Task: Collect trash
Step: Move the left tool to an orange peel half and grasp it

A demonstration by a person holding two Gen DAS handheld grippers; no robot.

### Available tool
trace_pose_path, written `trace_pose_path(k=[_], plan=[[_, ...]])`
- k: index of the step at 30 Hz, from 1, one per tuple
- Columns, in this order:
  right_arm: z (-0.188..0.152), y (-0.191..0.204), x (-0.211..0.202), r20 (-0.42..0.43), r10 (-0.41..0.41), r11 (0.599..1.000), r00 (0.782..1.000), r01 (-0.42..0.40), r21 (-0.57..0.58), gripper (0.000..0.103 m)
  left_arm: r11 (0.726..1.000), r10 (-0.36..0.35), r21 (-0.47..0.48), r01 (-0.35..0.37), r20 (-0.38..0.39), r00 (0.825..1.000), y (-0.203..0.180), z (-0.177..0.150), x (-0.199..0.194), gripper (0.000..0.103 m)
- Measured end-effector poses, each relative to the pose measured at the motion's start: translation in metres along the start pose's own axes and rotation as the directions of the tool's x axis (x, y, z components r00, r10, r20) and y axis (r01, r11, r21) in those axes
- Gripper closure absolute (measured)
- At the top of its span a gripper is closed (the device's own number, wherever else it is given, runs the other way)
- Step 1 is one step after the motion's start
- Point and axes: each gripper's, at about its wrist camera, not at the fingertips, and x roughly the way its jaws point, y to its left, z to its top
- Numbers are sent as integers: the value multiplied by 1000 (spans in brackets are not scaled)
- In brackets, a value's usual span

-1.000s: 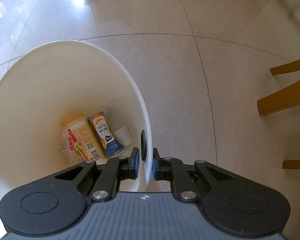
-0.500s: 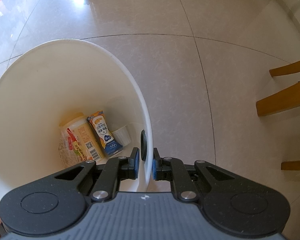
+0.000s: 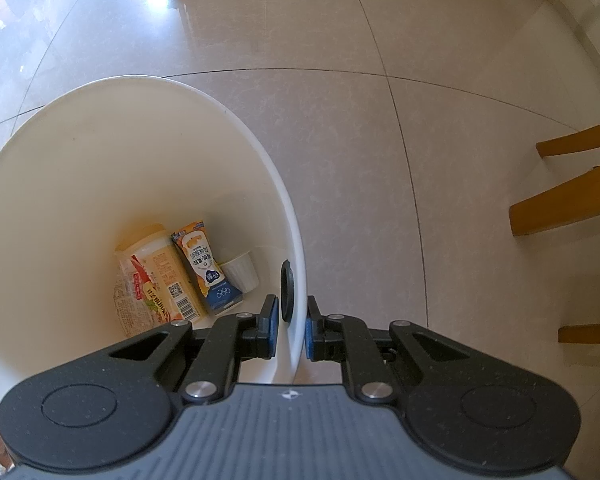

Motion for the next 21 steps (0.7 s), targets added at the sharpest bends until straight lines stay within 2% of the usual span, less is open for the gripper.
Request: trace_pose_path(k=[2, 8, 12, 15, 21], plan=[[0, 0, 0, 0, -1, 1000, 1000, 1, -3, 88, 1000, 9, 19, -9, -4, 1000, -1, 2, 3, 9], [1, 0, 0, 1, -3, 1000, 1000, 3, -7, 88, 999, -33, -9, 33, -50, 998, 5, 5, 9, 27], [1, 0, 0, 1, -3, 1000, 1000, 3, -6, 88, 999, -43, -16, 42, -74, 996, 6, 7, 5, 33], [1, 0, 0, 1, -1, 1000, 1000, 1, -5, 88, 999, -52, -12, 51, -120, 991, 7, 13, 2, 36], [3, -2, 0, -8, 8, 1000, 1000, -8, 2, 88, 991, -86, 87, 101, -157, 984, 4, 32, -26, 38]])
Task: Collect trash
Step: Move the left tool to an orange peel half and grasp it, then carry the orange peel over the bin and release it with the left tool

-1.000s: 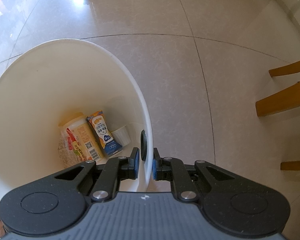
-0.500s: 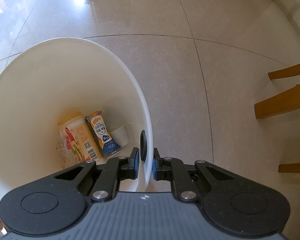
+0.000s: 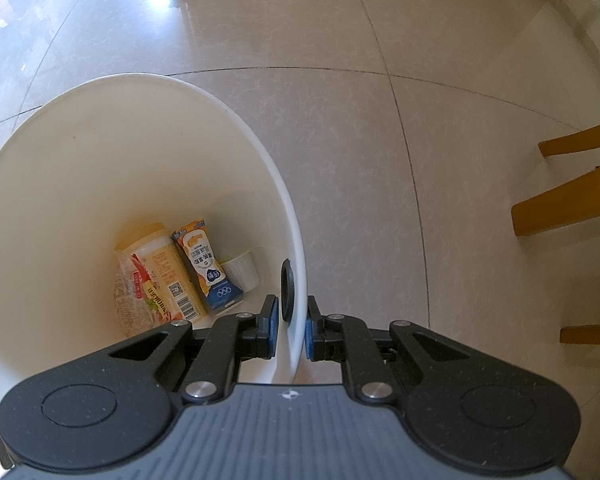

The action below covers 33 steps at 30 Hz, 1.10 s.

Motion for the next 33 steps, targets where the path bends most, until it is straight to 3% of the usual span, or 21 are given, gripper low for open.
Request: trace_pose_path(k=[6, 14, 17, 20, 24, 31, 33], plan=[[2, -1, 1, -15, 9, 1000, 1000, -9, 7, 88, 989, -76, 125, 82, -55, 996, -10, 21, -56, 38], [2, -1, 1, -18, 8, 1000, 1000, -8, -2, 88, 943, -159, 289, 166, -48, 986, -46, 62, -156, 38], [2, -1, 2, -18, 8, 1000, 1000, -8, -2, 88, 913, -180, 364, 183, -42, 983, -68, 79, -197, 38], [2, 0, 2, -18, 3, 1000, 1000, -3, -3, 88, 863, -217, 470, 187, 10, 976, -96, 91, -237, 38], [2, 2, 2, -18, -3, 1000, 1000, 3, -9, 87, 798, -296, 558, 228, 34, 955, -137, 106, -279, 38], [3, -3, 3, -25, 14, 1000, 1000, -14, 2, 87, 739, -391, 611, 283, 47, 919, -202, 124, -304, 37], [3, -3, 4, -24, 14, 1000, 1000, -14, -2, 87, 729, -411, 620, 290, 58, 910, -215, 129, -300, 25]])
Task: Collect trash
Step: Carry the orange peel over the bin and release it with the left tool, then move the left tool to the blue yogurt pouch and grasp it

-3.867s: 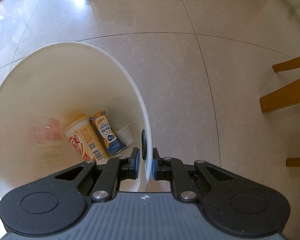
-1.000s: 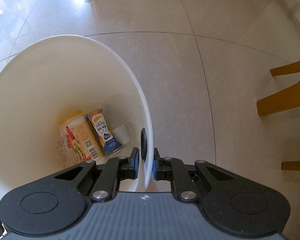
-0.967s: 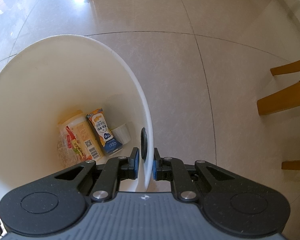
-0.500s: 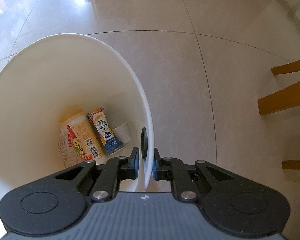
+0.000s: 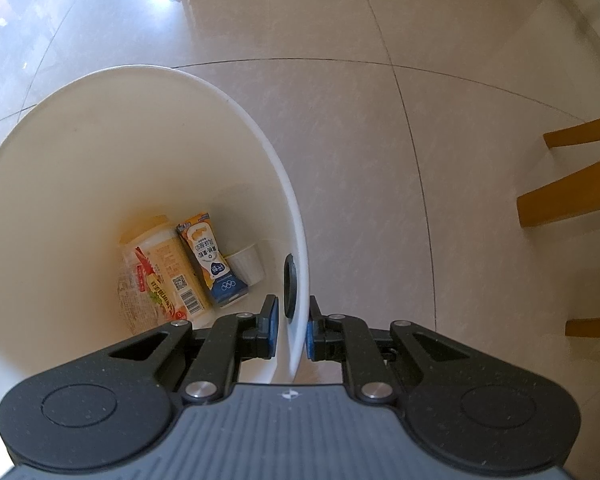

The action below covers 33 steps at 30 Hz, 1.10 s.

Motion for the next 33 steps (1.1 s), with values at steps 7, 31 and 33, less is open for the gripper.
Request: trace_pose_path(k=[7, 31, 33], plan=[[1, -5, 1, -9, 31, 999, 999, -31, 21, 87, 997, 0, -73, 1, 3, 1000, 12, 7, 8, 12], [1, -1, 1, -8, 15, 1000, 1000, -15, 13, 87, 935, 167, -305, -182, -76, 983, 127, -68, -15, 11], [0, 0, 1, -7, 11, 1000, 1000, -11, 11, 87, 919, 169, -346, -191, -93, 981, 137, -80, -5, 11]])
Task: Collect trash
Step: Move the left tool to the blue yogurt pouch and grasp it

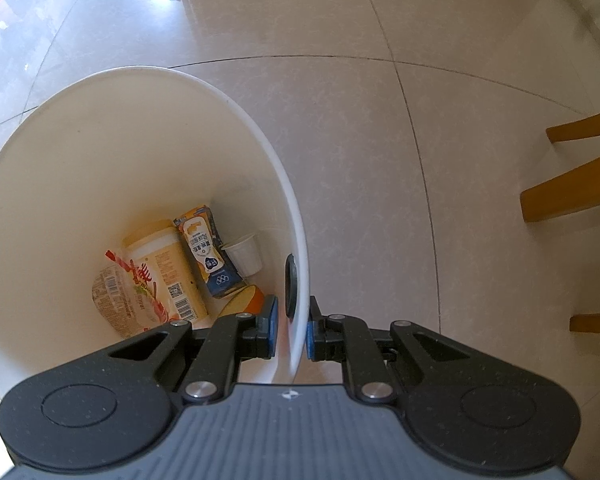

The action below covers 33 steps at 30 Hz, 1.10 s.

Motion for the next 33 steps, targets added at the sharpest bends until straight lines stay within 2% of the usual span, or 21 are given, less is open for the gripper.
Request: trace_pose_path(k=[6, 10, 11, 15, 22, 26, 29, 33], plan=[[-1, 2, 0, 3, -7, 1000, 1000, 7, -1, 86, 989, 30, -141, -40, -68, 997, 30, -21, 51, 12], [-1, 2, -1, 3, -10, 1000, 1000, 10, -3, 86, 964, 57, -251, -87, -126, 990, 52, -34, 94, 17], [0, 2, 0, 3, -10, 1000, 1000, 10, -2, 86, 955, 61, -279, -98, -140, 988, 58, -37, 104, 21], [1, 2, 0, 4, -11, 1000, 1000, 11, -3, 86, 904, 71, -403, -147, -196, 978, 83, -49, 148, 38], [1, 2, -1, 6, -16, 1000, 1000, 16, -7, 86, 783, 98, -583, -218, -230, 968, 119, -71, 203, 40], [1, 4, -1, 8, -24, 1000, 1000, 24, -11, 86, 752, 123, -600, -273, -280, 952, 124, -78, 227, 46], [0, 5, -1, 12, -29, 999, 999, 30, -17, 86, 729, 152, -609, -313, -303, 941, 128, -83, 239, 47], [-1, 7, 0, 17, -36, 999, 999, 36, -30, 86, 705, 151, -627, -330, -321, 935, 134, -89, 250, 48]])
